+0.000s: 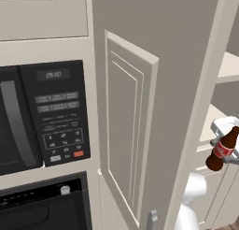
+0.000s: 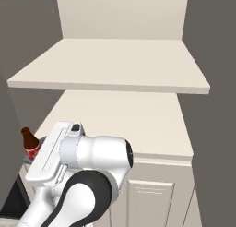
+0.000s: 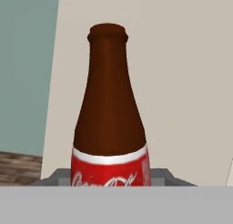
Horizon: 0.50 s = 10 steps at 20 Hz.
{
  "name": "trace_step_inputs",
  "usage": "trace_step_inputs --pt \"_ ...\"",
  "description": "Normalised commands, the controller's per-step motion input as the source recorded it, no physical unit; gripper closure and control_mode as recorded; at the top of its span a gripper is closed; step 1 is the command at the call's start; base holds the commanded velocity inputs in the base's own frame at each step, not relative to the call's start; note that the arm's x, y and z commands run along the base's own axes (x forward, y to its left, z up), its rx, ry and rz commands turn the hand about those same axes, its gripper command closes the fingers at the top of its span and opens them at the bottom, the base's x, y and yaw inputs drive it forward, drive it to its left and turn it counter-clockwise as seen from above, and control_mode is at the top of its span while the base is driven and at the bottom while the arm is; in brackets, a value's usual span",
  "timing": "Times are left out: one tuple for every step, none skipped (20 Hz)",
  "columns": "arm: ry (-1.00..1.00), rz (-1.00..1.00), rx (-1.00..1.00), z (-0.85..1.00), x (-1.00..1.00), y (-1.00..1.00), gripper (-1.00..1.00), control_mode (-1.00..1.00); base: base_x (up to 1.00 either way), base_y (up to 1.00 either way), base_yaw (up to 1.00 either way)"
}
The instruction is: Pick the bottled drink from the counter and place it in the open cabinet.
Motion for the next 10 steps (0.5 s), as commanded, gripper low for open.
trace_step_inputs --pt "0.00 0.00 0.00 0.00 0.00 0.00 1.00 1.00 0.39 0.00 0.17" --pt "0.00 0.00 0.00 0.00 0.00 0.00 1.00 1.00 0.37 0.00 0.17" --pt "0.00 0.00 0.00 0.00 0.00 0.00 1.00 1.00 0.36 0.00 0.19" --pt "0.00 0.00 0.00 0.00 0.00 0.00 1.00 1.00 0.35 0.00 0.19" --pt "0.00 0.00 0.00 0.00 0.00 0.00 1.00 1.00 0.35 0.00 0.19" --pt "0.00 0.00 0.00 0.00 0.00 0.00 1.00 1.00 0.36 0.00 0.19" --pt "0.00 0.00 0.00 0.00 0.00 0.00 1.00 1.00 0.36 0.00 0.19" --pt "0.00 0.00 0.00 0.00 0.00 0.00 1.00 1.00 0.33 0.00 0.20" --pt "0.00 0.00 0.00 0.00 0.00 0.00 1.00 1.00 0.32 0.00 0.19" --pt "0.00 0.00 0.00 0.00 0.00 0.00 1.00 1.00 0.32 0.00 0.19"
